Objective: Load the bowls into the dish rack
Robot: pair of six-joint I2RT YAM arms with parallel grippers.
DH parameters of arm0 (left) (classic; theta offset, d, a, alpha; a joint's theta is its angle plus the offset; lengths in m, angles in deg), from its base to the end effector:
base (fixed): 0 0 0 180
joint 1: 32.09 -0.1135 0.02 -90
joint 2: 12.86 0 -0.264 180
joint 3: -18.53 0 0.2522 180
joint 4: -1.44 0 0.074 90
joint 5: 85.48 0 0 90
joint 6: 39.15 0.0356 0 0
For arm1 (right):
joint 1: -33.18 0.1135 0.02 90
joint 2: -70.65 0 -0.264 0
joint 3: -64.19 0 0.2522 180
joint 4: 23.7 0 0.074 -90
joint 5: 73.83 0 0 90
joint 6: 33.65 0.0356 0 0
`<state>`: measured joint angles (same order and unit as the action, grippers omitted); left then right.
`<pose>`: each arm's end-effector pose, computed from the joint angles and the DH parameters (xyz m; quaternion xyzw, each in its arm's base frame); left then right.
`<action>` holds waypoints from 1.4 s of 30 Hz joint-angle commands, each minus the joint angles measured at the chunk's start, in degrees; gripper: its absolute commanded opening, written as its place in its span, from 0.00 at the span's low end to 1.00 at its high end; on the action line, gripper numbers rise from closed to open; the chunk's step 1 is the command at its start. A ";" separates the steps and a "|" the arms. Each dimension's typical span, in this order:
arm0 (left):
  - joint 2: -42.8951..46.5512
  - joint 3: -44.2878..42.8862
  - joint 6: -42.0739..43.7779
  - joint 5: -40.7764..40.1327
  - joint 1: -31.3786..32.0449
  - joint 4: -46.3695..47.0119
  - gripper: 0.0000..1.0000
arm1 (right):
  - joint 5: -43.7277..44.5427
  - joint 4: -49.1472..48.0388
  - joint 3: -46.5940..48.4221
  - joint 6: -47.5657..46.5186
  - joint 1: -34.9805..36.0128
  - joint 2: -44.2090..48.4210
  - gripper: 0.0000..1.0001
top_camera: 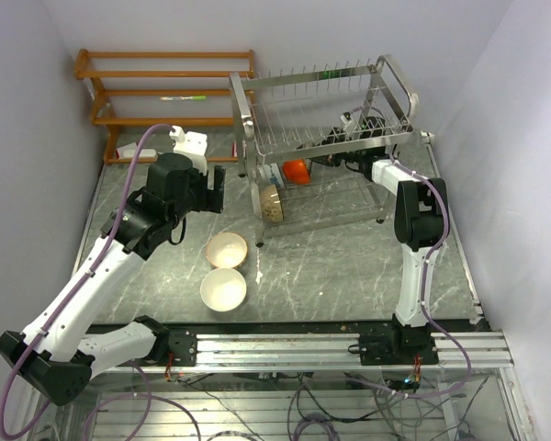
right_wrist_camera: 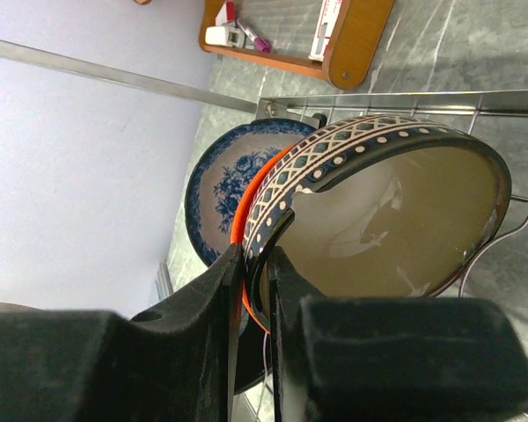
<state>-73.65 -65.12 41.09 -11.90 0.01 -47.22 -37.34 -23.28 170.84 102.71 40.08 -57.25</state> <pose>0.1925 -0.1089 0.3948 0.0880 0.8373 -0.0749 0.5345 0.4986 0.0892 0.1953 0.0115 0.7808 0.5577 0.2813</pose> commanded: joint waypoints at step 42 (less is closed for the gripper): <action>4.35 8.01 -10.37 12.52 0.53 15.89 0.93 | 26.42 32.82 11.25 -15.20 -3.53 0.71 0.54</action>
<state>-69.96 -56.60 29.74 1.93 0.12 -31.85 -24.95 7.65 180.15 91.13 39.00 -56.76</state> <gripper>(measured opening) 0.934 0.537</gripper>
